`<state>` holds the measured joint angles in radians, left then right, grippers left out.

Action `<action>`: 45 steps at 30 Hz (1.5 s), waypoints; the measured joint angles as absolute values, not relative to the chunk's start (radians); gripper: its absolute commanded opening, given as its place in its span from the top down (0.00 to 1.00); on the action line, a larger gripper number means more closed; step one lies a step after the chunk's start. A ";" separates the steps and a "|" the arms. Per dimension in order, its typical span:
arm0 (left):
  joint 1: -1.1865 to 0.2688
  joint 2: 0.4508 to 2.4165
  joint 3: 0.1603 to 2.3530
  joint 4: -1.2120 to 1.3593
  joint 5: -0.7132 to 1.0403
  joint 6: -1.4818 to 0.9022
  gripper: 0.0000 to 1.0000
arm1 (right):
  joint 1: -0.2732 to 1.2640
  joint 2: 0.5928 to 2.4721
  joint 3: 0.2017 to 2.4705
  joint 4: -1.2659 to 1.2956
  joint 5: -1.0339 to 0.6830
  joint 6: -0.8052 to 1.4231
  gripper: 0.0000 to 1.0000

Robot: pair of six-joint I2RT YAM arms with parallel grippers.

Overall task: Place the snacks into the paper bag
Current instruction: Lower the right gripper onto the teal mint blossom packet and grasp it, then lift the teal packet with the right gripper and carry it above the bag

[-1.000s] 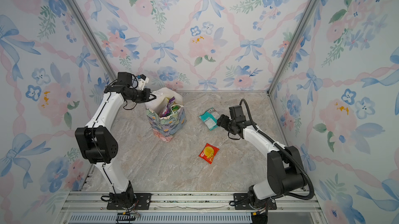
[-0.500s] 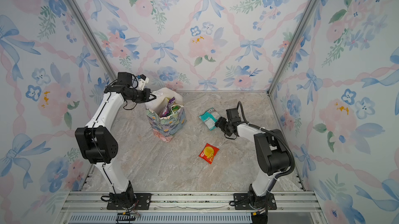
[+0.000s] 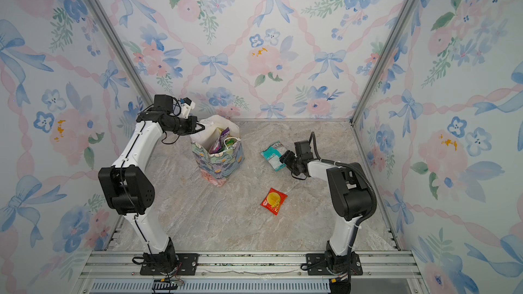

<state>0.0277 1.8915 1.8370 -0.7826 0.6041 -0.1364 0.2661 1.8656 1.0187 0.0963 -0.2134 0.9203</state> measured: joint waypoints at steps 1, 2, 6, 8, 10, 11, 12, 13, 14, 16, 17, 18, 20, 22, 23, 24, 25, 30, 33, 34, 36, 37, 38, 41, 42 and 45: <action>0.028 1.892 1.837 -0.783 0.604 -0.136 1.00 | 0.265 1.871 1.021 0.106 -0.214 0.928 0.39; 0.028 1.892 1.837 -0.783 0.604 -0.136 1.00 | 0.264 1.878 1.023 0.111 -0.215 0.933 0.43; 0.028 1.892 1.837 -0.783 0.604 -0.136 1.00 | 0.262 1.906 1.032 0.131 -0.220 0.967 0.69; 0.028 1.892 1.837 -0.783 0.604 -0.136 1.00 | 0.261 1.910 1.032 0.145 -0.225 0.975 0.79; 0.028 1.892 1.837 -0.783 0.604 -0.136 1.00 | 0.260 1.910 1.032 0.159 -0.223 0.983 0.87; 0.028 1.892 1.837 -0.783 0.604 -0.136 1.00 | 0.259 1.910 1.032 0.161 -0.222 0.983 0.90; 0.028 1.892 1.837 -0.783 0.604 -0.136 1.00 | 0.258 1.909 1.032 0.162 -0.221 0.982 0.93; 0.028 1.892 1.837 -0.783 0.604 -0.136 1.00 | 0.258 1.908 1.032 0.163 -0.221 0.980 0.95; 0.028 1.892 1.837 -0.783 0.604 -0.136 1.00 | 0.258 1.905 1.032 0.162 -0.220 0.975 0.97; 0.028 1.892 1.837 -0.783 0.604 -0.136 1.00 | 0.258 1.894 1.032 0.155 -0.216 0.963 0.99; 0.028 1.892 1.837 -0.783 0.604 -0.136 1.00 | 0.258 1.887 1.032 0.148 -0.215 0.957 1.00; 0.028 1.892 1.837 -0.783 0.604 -0.136 1.00 | 0.258 1.875 1.032 0.137 -0.211 0.950 1.00; 0.028 1.892 1.837 -0.783 0.604 -0.136 1.00 | 0.258 1.845 1.032 0.115 -0.205 0.933 1.00; 0.028 1.892 1.837 -0.783 0.604 -0.136 1.00 | 0.261 1.808 1.032 0.094 -0.201 0.915 1.00; 0.028 1.892 1.837 -0.783 0.604 -0.136 1.00 | 0.264 1.792 1.032 0.086 -0.198 0.909 1.00; 0.028 1.892 1.837 -0.783 0.604 -0.136 1.00 | 0.265 1.772 1.032 0.076 -0.198 0.904 1.00; 0.028 1.892 1.837 -0.783 0.604 -0.136 1.00 | 0.267 1.752 1.032 0.067 -0.199 0.900 1.00; 0.028 1.892 1.837 -0.783 0.604 -0.136 1.00 | 0.281 1.665 1.033 0.033 -0.199 0.882 1.00; 0.028 1.892 1.837 -0.783 0.604 -0.136 1.00 | 0.295 1.612 1.049 -0.014 -0.194 0.862 1.00; 0.028 1.892 1.837 -0.783 0.604 -0.136 1.00 | 0.300 1.597 1.061 -0.031 -0.191 0.853 1.00; 0.028 1.892 1.837 -0.783 0.605 -0.136 1.00 | 0.311 1.571 1.088 -0.064 -0.179 0.832 1.00; 0.028 1.892 1.837 -0.783 0.606 -0.136 1.00 | 0.318 1.557 1.103 -0.081 -0.175 0.822 1.00; 0.028 1.892 1.837 -0.783 0.608 -0.136 1.00 | 0.325 1.543 1.117 -0.096 -0.169 0.812 1.00; 0.028 1.892 1.837 -0.783 0.611 -0.136 1.00 | 0.345 1.497 1.149 -0.125 -0.155 0.781 1.00; 0.028 1.892 1.837 -0.783 0.611 -0.136 1.00 | 0.352 1.481 1.156 -0.133 -0.149 0.772 1.00; 0.028 1.892 1.837 -0.783 0.612 -0.136 1.00 | 0.370 1.444 1.184 -0.173 -0.132 0.745 1.00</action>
